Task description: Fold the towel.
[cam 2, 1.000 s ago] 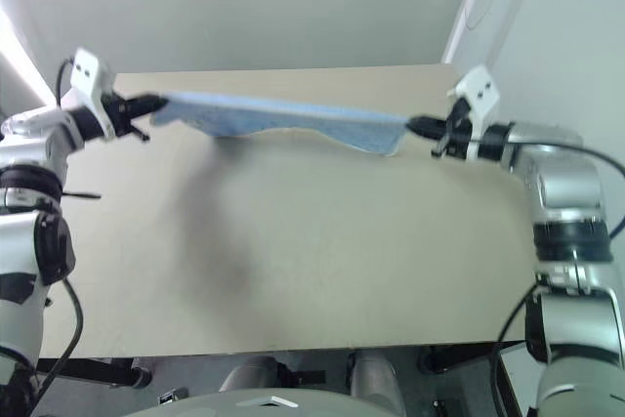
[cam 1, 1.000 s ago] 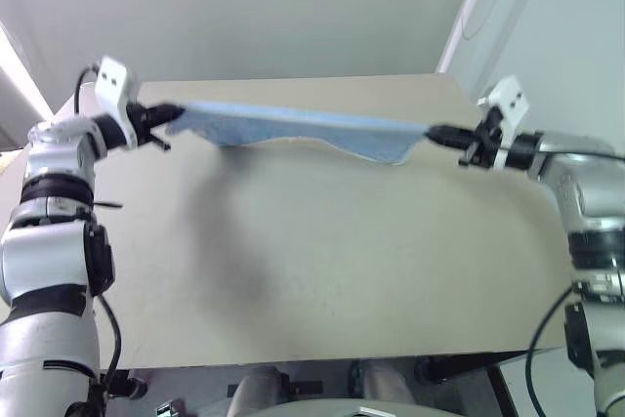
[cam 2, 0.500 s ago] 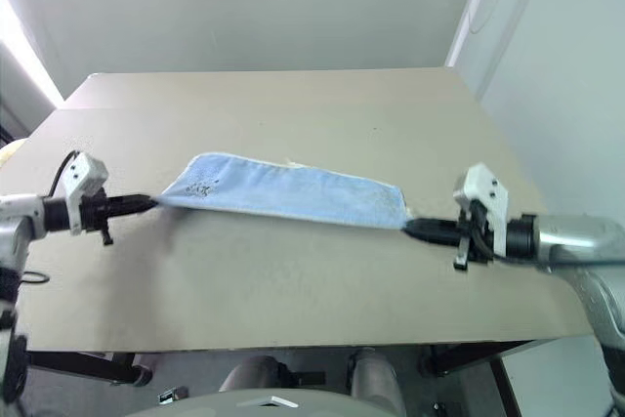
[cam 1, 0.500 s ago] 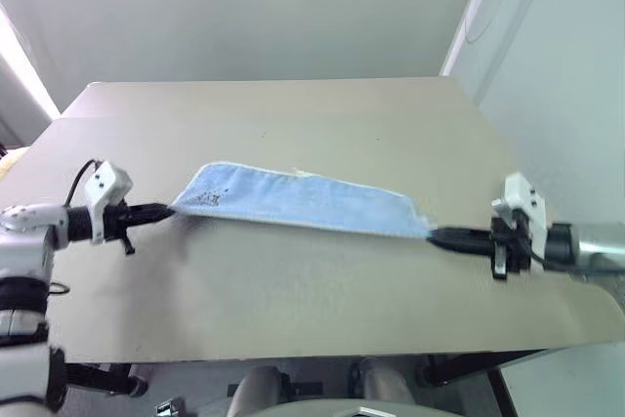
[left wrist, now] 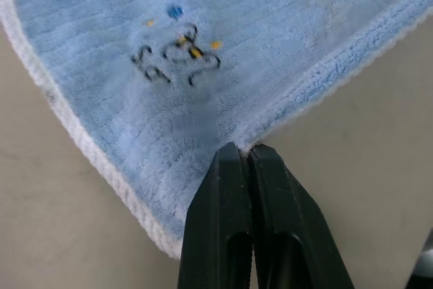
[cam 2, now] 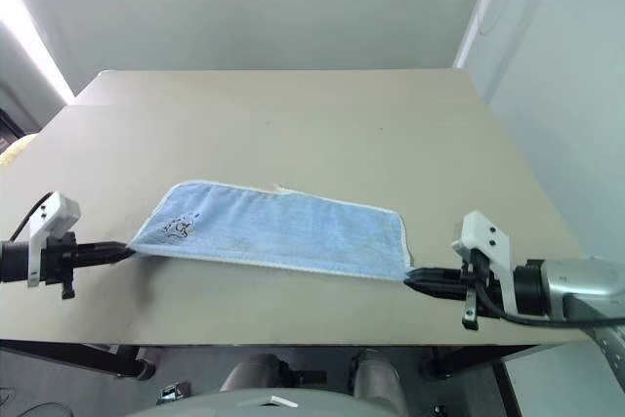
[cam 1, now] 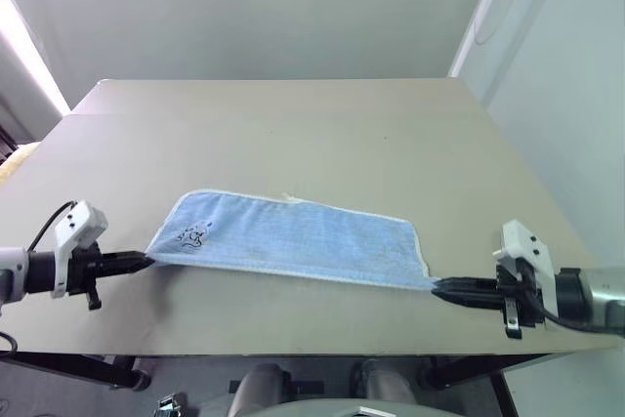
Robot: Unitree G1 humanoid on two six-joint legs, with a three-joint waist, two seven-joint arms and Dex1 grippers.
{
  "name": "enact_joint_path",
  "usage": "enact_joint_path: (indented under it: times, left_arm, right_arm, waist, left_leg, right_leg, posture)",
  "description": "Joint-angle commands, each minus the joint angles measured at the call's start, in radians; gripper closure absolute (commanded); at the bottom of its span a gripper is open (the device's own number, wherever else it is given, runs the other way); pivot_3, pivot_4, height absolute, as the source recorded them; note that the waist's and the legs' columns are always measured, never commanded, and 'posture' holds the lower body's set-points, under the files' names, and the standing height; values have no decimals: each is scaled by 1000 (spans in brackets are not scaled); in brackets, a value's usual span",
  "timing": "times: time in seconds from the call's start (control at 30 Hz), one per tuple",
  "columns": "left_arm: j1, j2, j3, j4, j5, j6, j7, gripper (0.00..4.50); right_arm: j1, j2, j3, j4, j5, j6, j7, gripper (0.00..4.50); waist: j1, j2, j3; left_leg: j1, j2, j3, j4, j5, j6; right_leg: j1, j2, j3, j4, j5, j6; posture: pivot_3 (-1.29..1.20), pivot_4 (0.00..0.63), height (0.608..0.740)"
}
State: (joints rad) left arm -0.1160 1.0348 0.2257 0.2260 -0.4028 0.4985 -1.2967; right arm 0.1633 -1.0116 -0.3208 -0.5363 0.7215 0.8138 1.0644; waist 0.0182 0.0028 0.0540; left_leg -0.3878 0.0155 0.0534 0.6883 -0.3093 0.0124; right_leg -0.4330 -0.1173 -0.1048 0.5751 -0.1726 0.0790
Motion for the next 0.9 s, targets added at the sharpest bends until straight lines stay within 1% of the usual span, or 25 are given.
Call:
enact_joint_path:
  times: [0.03,0.1,0.2,0.23,0.37,0.43,0.57,0.77,0.87,0.9]
  left_arm:
    - [-148,-18,-70,128,67,29,62,4500]
    - [-243,-51,-119,203,85,32,62,4500]
    - [-356,-86,-190,359,144,-33,50,4500]
    - [-384,-95,-208,406,164,-61,49,4500]
    - [-526,-145,-252,595,203,-121,26,4500]
    - [-579,-165,-260,658,221,-146,27,4500]
    - [-662,-207,-284,766,267,-213,31,4500]
    - [-735,-273,-279,902,319,-306,91,4500]
    - [-753,-291,-258,950,327,-319,140,4500]
    - [-757,-295,-253,960,327,-320,149,3992]
  right_arm:
    - [-117,14,72,145,-68,-22,-47,4471]
    - [-194,38,129,226,-92,-36,-58,4471]
    - [-280,68,201,342,-145,-69,-64,4471]
    - [-302,79,219,377,-160,-80,-65,4471]
    - [-403,141,282,532,-216,-122,-78,4471]
    - [-428,156,304,581,-240,-149,-67,4471]
    - [-517,210,341,729,-303,-205,-92,4471]
    - [-603,286,362,857,-370,-261,-119,4471]
    - [-613,304,351,868,-369,-263,-108,3805]
    - [-615,307,347,863,-365,-258,-105,3448]
  waist:
    - [0,0,0]
    - [-3,-1,-1]
    - [-7,-2,-1]
    - [-9,-2,-1]
    - [-8,-3,-1]
    - [-6,-4,-1]
    - [-7,-4,-1]
    - [-9,-4,-1]
    - [-11,-4,-1]
    - [-12,-4,-1]
  left_leg:
    - [0,0,1,0,0,0]
    - [1,-1,2,0,1,0]
    - [0,-4,3,0,2,2]
    - [-1,-5,5,0,1,2]
    - [-1,-5,6,0,2,2]
    - [-1,-5,6,0,2,1]
    - [-1,-4,5,3,2,1]
    - [-1,-4,5,7,2,1]
    - [-1,-4,5,8,2,1]
    - [-2,-4,5,8,2,1]
  right_leg:
    - [1,-1,-1,1,0,0]
    - [3,-1,-1,3,1,-1]
    - [2,-1,-1,5,4,-5]
    - [1,0,-1,5,6,-3]
    - [1,0,-1,5,6,-2]
    - [1,0,-1,5,6,-3]
    - [2,0,-1,6,6,-2]
    - [1,0,-1,10,7,-3]
    - [1,0,-1,12,7,-3]
    - [1,0,-1,13,7,-3]
  posture:
    - [0,0,726]
    - [0,0,726]
    - [0,0,726]
    - [0,0,726]
    - [0,0,726]
    - [0,0,726]
    - [0,0,726]
    - [0,0,726]
    - [0,0,726]
    - [0,0,726]
